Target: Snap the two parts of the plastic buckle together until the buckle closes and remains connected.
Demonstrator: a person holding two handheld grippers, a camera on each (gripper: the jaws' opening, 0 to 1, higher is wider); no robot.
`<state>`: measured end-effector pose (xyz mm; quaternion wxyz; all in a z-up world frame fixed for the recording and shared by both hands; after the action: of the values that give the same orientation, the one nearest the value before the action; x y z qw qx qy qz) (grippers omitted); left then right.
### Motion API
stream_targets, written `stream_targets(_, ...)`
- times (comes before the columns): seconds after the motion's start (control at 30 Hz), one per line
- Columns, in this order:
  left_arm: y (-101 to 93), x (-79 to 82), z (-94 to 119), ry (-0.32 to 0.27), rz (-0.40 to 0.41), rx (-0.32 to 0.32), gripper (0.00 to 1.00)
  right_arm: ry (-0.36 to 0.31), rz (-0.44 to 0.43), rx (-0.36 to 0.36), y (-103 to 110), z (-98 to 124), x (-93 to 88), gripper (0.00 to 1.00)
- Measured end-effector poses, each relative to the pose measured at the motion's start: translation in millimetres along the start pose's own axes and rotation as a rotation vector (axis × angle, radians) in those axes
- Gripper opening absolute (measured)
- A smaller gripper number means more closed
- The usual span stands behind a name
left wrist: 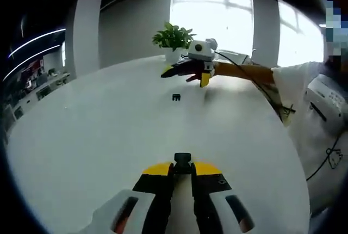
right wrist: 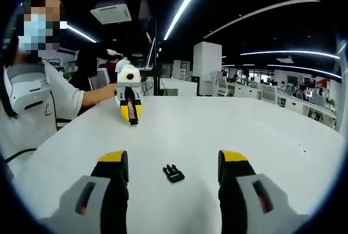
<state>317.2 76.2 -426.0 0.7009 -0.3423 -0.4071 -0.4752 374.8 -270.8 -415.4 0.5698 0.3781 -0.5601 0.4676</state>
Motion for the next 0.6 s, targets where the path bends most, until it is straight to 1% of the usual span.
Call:
stream_targets(0.13, -2.3, -0.6, -1.3, 0.007, -0.005, -0.023, 0.12, 0.025, 0.004, 0.028, 1.4, -3.5, -1.5, 0.61)
stream_targets(0.5, -3.3, -0.5, -6.9, 0.013, -0.025, -0.097, 0.12, 0.094, -0.006, 0.077, 4.5, -9.9, -7.8, 0.55)
stream_targets(0.6, -4.3, -0.2, -8.4, 0.010, -0.051, -0.126, 0.12, 0.099, -0.014, 0.078, 4.7, -10.6, -8.5, 0.53)
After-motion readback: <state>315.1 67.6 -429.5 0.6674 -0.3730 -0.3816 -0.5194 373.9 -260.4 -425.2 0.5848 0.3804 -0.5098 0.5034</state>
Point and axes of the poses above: the point that each gripper's makers call its tool centre point, and the gripper's own axes: z roughly backward along the fingers, y roughly to its left, x roughly out of its top, the point moved 9 cm from there along z, roughly backward along the fingers, and after that the axes turned 8 degrees about -y, right-handed, at the moved point
